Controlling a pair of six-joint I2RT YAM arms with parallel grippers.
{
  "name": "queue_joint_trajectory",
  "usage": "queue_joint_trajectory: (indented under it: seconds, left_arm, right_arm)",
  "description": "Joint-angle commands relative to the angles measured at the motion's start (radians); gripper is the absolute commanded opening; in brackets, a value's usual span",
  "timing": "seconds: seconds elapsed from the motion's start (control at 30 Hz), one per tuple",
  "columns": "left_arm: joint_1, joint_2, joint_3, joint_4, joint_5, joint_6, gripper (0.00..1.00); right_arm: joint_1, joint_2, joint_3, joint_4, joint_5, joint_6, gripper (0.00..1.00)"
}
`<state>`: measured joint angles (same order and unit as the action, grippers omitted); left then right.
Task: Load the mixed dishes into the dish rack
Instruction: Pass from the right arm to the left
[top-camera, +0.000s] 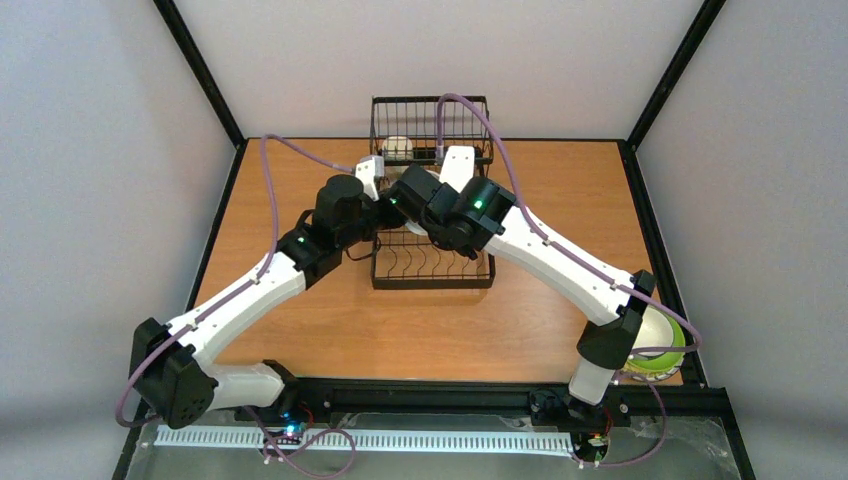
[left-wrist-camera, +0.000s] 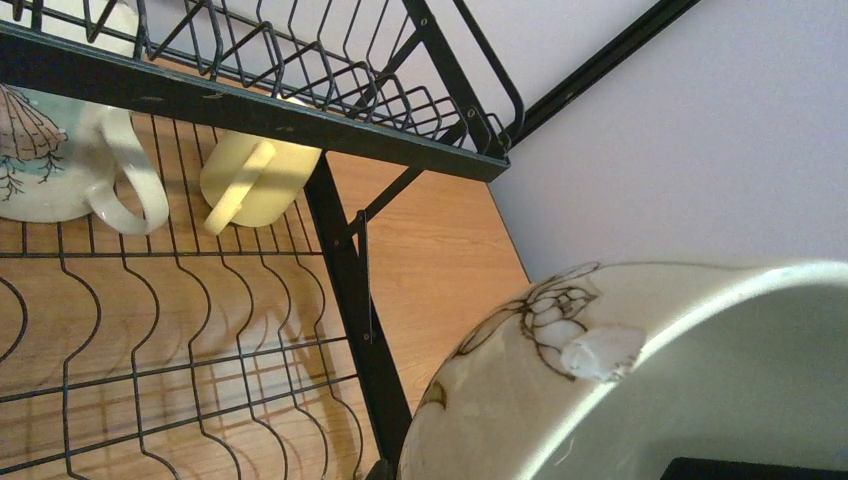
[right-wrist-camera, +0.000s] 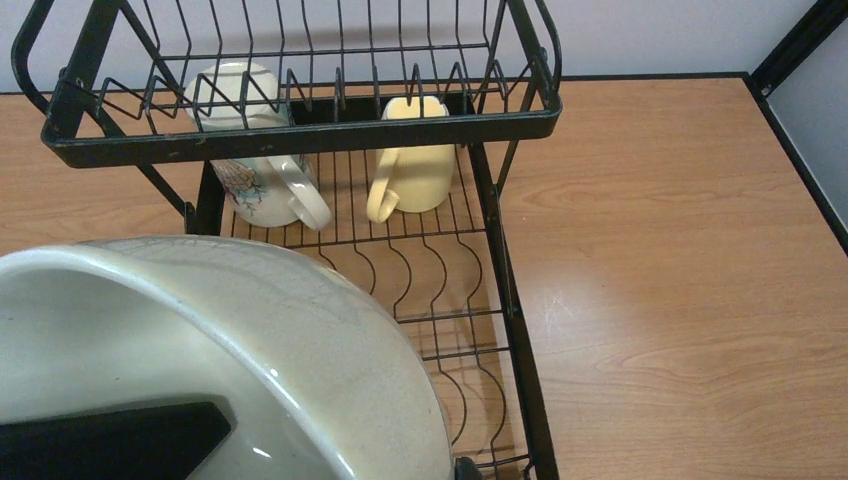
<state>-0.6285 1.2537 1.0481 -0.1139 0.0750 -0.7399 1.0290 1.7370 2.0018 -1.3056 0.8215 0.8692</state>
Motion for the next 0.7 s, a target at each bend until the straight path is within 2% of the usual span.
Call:
queue_joint_trajectory:
  seconds: [0.0,0.07,0.13,0.3,0.33,0.47,0.67]
  left_arm:
    - [0.013,-0.053,-0.039,0.107,-0.008,0.002,0.0]
    - [0.014,-0.056,-0.041,0.14,-0.016,0.002,0.0]
    - [0.013,-0.056,-0.039,0.147,-0.026,0.0,0.0]
    - [0.013,-0.059,-0.055,0.175,-0.068,-0.051,0.0]
    - [0.014,-0.059,-0.058,0.181,-0.072,-0.061,0.0]
    - [0.014,-0.042,-0.053,0.2,-0.094,-0.151,0.0]
    - [0.013,-0.007,-0.017,0.212,-0.081,-0.236,0.0]
  right_arm:
    - [-0.021,-0.051,0.013,-0.004,0.028,0.017,0.02]
    - [-0.02,-0.054,0.009,-0.002,0.035,0.013,0.03]
    - [-0.02,-0.058,0.003,0.005,0.039,0.006,0.09]
    - [-0.021,-0.055,0.003,0.005,0.035,-0.002,0.47]
    - [-0.02,-0.054,0.003,0.003,0.035,-0.002,0.51]
    - [-0.021,-0.051,0.002,0.001,0.036,0.0,0.54]
    - [-0.02,-0.03,0.002,0.01,0.034,0.003,0.55]
